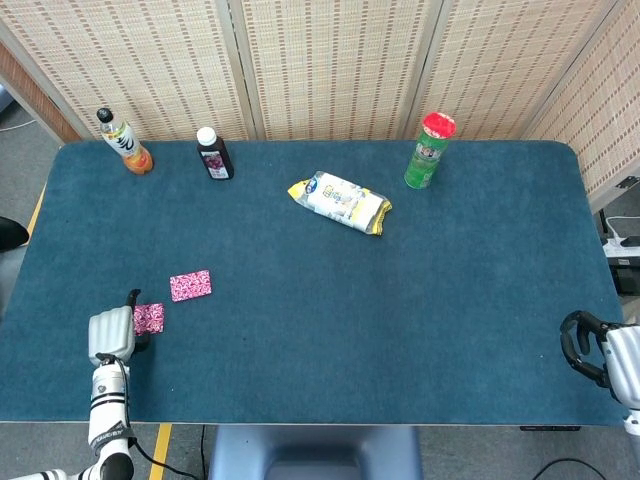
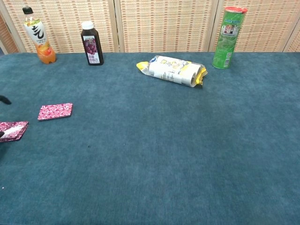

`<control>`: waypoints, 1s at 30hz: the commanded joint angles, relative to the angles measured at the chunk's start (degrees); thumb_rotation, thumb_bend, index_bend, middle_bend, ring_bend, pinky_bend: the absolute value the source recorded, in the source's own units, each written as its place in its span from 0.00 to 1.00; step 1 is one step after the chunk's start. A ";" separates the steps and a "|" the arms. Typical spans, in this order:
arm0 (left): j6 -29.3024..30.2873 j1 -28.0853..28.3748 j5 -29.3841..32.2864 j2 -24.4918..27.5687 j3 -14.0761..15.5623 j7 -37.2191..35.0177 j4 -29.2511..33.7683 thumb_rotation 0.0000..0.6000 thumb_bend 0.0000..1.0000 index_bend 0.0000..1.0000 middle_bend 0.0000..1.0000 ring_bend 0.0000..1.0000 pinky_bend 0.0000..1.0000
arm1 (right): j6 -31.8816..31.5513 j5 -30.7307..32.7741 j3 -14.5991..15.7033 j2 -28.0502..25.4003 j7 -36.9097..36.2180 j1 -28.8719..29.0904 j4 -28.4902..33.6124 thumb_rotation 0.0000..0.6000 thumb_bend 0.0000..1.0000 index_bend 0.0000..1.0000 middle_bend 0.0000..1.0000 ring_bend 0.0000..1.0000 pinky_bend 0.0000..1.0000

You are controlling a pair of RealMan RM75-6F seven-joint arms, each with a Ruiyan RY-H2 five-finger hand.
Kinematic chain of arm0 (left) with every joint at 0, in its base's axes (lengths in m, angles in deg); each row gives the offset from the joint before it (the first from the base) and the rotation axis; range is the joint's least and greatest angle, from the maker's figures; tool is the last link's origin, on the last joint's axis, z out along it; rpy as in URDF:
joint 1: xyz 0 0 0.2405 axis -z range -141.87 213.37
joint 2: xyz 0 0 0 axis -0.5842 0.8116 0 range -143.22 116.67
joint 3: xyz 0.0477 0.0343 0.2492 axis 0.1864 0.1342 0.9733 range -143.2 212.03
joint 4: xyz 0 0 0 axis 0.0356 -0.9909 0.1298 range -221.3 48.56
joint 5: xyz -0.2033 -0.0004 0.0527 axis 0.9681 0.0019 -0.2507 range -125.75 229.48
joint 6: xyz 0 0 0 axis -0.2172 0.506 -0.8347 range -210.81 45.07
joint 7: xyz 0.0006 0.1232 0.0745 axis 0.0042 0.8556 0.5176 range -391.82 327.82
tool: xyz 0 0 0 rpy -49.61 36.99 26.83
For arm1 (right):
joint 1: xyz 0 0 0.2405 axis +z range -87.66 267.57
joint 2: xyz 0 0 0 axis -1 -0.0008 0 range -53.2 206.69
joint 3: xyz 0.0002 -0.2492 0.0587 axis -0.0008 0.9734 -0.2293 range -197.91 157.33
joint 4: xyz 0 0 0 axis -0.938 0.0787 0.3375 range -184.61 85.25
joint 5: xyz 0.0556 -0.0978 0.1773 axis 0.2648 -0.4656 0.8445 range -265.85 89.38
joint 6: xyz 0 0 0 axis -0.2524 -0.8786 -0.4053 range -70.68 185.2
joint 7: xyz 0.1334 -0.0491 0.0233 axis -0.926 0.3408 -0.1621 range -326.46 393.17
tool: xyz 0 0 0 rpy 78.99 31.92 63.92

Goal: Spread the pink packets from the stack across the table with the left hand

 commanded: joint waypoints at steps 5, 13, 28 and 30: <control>-0.94 4.67 0.17 -4.09 -3.40 4.73 0.42 1.00 0.33 0.20 1.00 1.00 1.00 | 0.34 -0.06 0.17 -0.20 -0.08 0.08 0.06 1.00 0.43 0.95 0.78 0.88 1.00; -3.75 9.21 4.41 -9.58 -6.22 8.77 -5.93 1.00 0.33 0.22 1.00 1.00 1.00 | 0.67 0.04 0.21 -0.55 -0.48 0.22 0.07 1.00 0.43 0.95 0.78 0.88 1.00; -7.85 13.39 11.58 -13.88 -9.69 11.48 -15.98 1.00 0.34 0.24 1.00 1.00 1.00 | 1.22 0.05 0.37 -0.45 0.02 0.43 0.13 1.00 0.43 0.95 0.78 0.88 1.00; -8.11 13.80 11.94 -14.28 -9.86 11.63 -16.71 1.00 0.34 0.24 1.00 1.00 1.00 | 1.40 0.13 0.39 -0.50 0.04 0.48 0.17 1.00 0.43 0.95 0.78 0.88 1.00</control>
